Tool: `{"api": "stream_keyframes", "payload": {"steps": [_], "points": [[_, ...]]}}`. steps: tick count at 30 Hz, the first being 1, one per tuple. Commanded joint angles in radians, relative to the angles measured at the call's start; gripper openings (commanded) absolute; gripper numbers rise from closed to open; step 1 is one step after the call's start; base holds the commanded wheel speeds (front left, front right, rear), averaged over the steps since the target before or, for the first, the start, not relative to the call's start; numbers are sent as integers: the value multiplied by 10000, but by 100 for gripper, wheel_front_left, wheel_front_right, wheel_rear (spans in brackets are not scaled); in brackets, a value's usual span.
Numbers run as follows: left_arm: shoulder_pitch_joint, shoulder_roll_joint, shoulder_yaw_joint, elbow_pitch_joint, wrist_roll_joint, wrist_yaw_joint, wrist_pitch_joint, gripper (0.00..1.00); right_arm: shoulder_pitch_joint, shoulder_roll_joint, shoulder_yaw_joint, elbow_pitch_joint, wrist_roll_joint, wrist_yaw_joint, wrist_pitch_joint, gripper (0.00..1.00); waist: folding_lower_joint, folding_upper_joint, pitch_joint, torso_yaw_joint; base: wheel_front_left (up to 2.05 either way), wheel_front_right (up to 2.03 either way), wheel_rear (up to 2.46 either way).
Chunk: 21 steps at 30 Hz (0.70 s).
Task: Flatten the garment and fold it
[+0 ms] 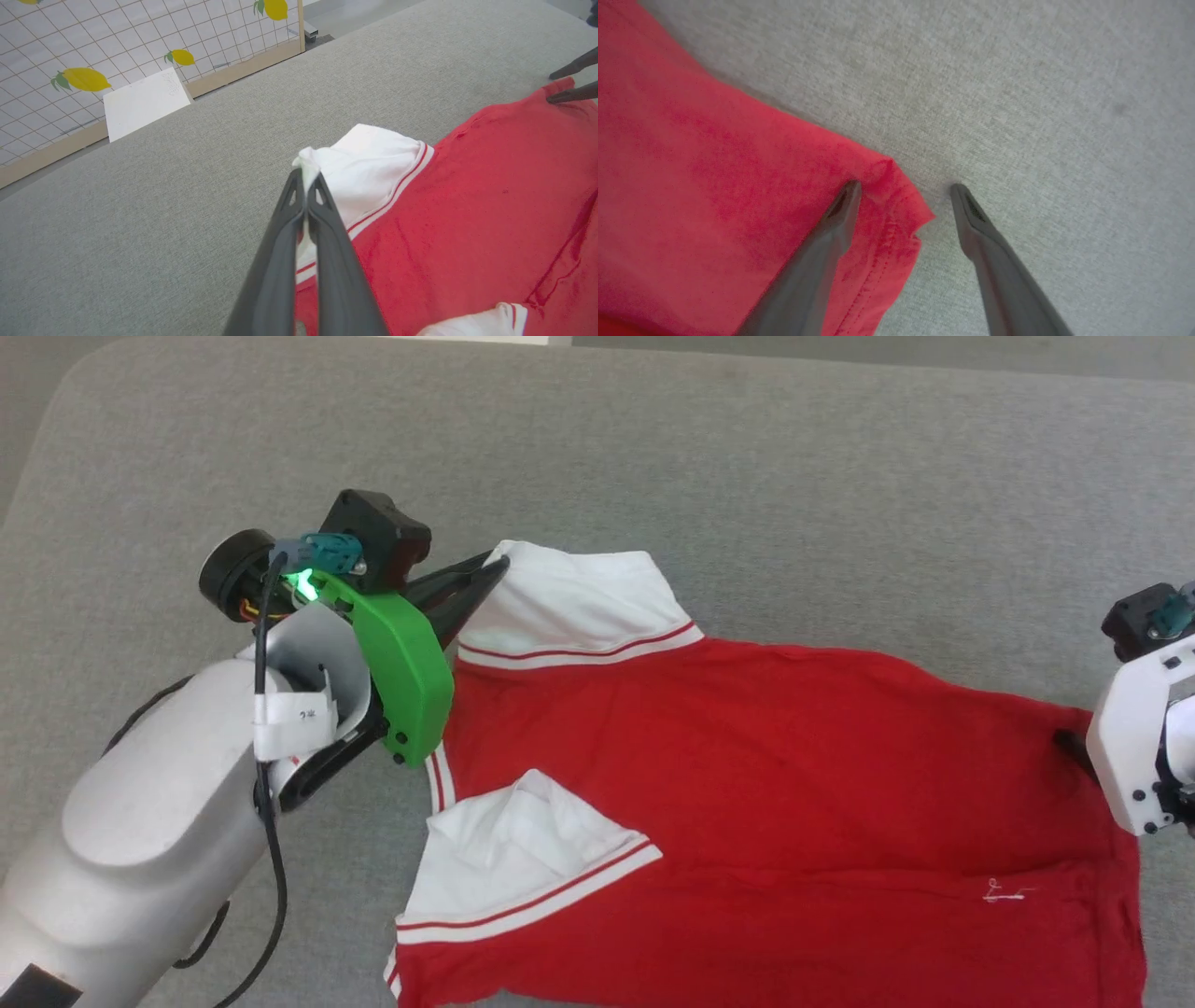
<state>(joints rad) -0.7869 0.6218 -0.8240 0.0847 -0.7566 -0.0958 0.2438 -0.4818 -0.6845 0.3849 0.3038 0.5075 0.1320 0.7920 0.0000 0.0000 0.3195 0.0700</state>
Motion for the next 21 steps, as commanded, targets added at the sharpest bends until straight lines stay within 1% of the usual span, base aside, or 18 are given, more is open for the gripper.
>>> {"api": "stream_keyframes", "payload": {"steps": [1,3,4,5,8,11,17,18,19,21], "points": [[149,-99,5,-6,91,46,-125,0,18,75,385,177,131,-13,25,100,0,0,186,218,0,0,0],[184,-160,1,50,91,62,-232,0,23,47,703,318,216,-13,-126,100,0,0,230,263,0,0,0],[204,-201,4,89,77,71,-293,0,24,36,857,407,260,-13,-235,33,0,0,240,285,0,0,0],[221,-228,3,124,71,73,-340,0,17,35,963,468,291,-13,-356,0,0,0,239,299,0,0,0],[345,-292,80,287,23,131,-637,0,-61,29,1112,671,339,-13,-995,0,0,0,112,309,0,0,0],[559,-245,208,406,-61,197,-972,0,-146,50,960,807,380,-13,-1717,0,0,0,-154,260,0,0,0],[1474,58,459,185,-463,465,-1461,0,212,122,168,689,361,-13,-3098,0,0,0,-980,131,0,0,0],[1709,158,483,52,-526,543,-1521,0,391,143,-23,603,326,-13,-3316,0,0,0,-1141,122,0,0,0],[2177,358,543,-256,-657,730,-1627,0,816,226,-438,428,292,-13,-3631,0,0,0,-1426,123,0,0,0],[2715,589,613,-642,-835,953,-1708,0,1337,328,-864,168,198,-13,-3890,0,0,0,-1670,136,0,0,0]]}}
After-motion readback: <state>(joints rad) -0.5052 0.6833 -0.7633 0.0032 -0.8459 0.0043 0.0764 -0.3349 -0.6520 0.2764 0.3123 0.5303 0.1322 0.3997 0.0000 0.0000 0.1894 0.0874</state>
